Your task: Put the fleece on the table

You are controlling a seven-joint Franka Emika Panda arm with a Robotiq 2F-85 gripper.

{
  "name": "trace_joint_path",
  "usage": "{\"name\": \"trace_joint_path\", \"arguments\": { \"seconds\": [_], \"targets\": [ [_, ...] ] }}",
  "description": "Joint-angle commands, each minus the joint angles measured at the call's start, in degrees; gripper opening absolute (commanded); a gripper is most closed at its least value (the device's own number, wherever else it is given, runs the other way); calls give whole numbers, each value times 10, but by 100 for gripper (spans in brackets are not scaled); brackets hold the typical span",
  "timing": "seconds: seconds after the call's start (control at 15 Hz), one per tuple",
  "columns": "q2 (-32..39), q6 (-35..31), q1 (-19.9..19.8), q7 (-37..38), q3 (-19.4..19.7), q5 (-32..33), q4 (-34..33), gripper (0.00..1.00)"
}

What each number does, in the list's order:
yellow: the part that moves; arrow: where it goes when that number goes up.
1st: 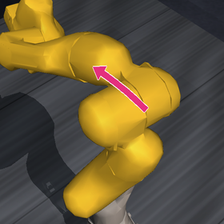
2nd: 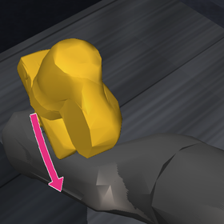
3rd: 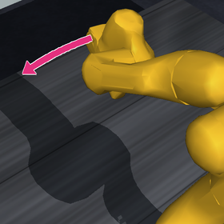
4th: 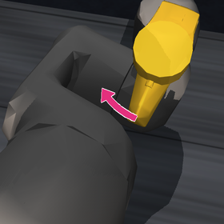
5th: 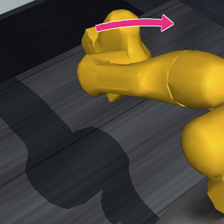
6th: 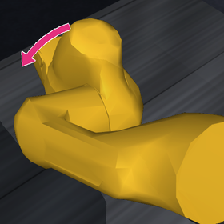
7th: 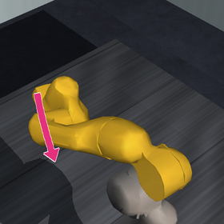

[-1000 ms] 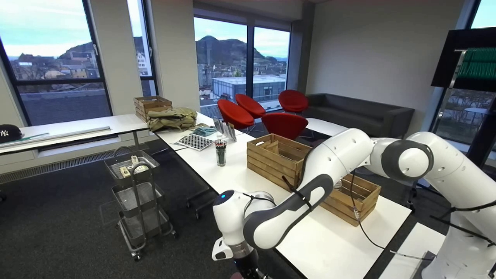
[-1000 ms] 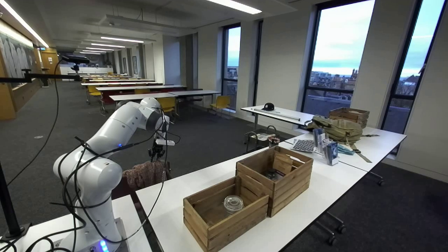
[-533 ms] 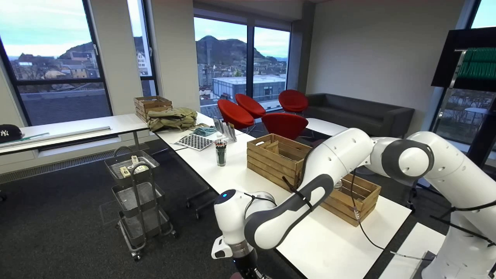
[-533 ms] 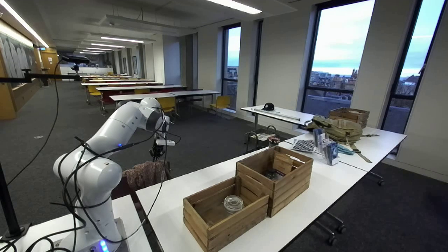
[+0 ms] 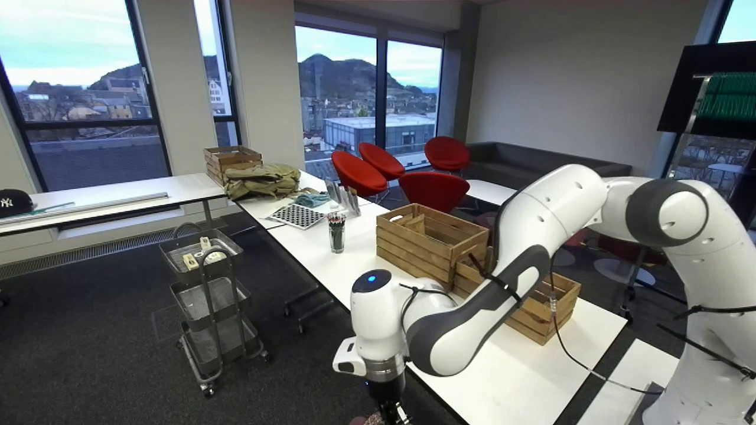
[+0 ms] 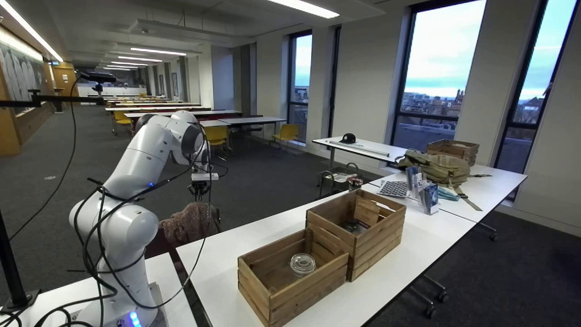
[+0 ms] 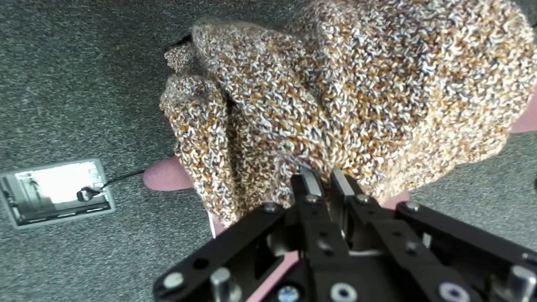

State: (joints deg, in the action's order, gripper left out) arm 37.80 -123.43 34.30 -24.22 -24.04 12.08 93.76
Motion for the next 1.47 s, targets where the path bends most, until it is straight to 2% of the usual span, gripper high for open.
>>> {"name": "trace_joint_path", "arguments": {
  "seconds": [0.0,0.33,0.53,0.73,0.93,1.4],
  "targets": [
    [-137,-58,10,101,11,22,134,2],
    [-269,-90,10,249,7,20,252,2],
    [-350,-88,17,336,0,32,299,2],
    [-417,-20,32,421,-20,76,298,2],
    [-479,79,41,498,-56,102,278,2],
    [-643,264,23,623,-159,86,240,2]
  ]
}}
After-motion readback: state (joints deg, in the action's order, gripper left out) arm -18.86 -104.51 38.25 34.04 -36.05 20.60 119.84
